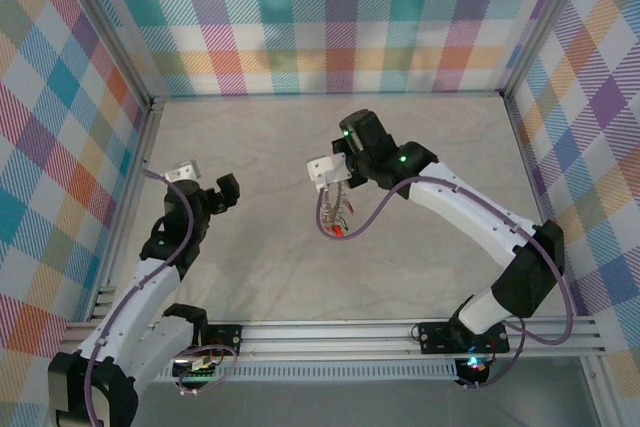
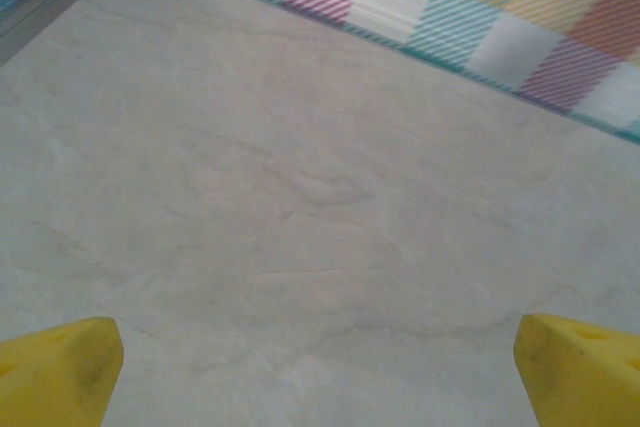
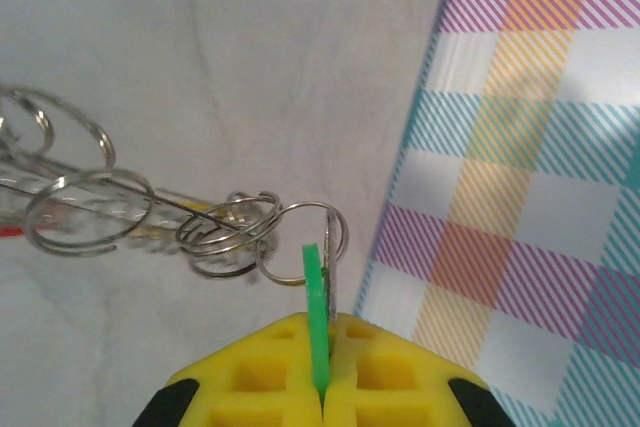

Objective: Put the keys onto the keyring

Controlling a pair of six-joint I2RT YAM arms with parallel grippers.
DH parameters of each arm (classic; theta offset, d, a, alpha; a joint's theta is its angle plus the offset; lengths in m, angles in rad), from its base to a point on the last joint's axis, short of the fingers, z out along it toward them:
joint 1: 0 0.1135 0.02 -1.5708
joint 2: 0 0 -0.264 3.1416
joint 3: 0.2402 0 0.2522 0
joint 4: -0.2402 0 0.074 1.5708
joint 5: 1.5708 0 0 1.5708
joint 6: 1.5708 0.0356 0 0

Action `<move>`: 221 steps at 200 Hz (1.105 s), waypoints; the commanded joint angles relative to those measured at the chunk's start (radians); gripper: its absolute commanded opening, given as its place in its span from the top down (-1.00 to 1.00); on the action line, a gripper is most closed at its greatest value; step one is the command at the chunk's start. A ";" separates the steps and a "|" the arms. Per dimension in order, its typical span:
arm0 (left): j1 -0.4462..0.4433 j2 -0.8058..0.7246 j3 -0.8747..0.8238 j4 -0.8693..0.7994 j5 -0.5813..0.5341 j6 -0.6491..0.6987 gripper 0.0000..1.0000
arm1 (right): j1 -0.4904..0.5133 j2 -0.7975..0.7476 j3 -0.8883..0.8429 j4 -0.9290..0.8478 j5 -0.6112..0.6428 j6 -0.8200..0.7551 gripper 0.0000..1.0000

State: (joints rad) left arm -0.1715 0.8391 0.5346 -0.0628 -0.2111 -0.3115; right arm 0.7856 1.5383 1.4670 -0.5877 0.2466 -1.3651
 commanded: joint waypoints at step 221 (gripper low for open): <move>0.100 0.037 -0.108 0.045 -0.128 -0.033 -1.00 | 0.038 -0.175 -0.579 0.204 -0.099 0.242 1.00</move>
State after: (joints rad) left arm -0.0860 0.8581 0.4530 -0.0975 -0.2817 -0.3290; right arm 0.8337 1.4117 0.9527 -0.4057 0.1356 -1.1778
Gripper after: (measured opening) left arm 0.998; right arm 0.051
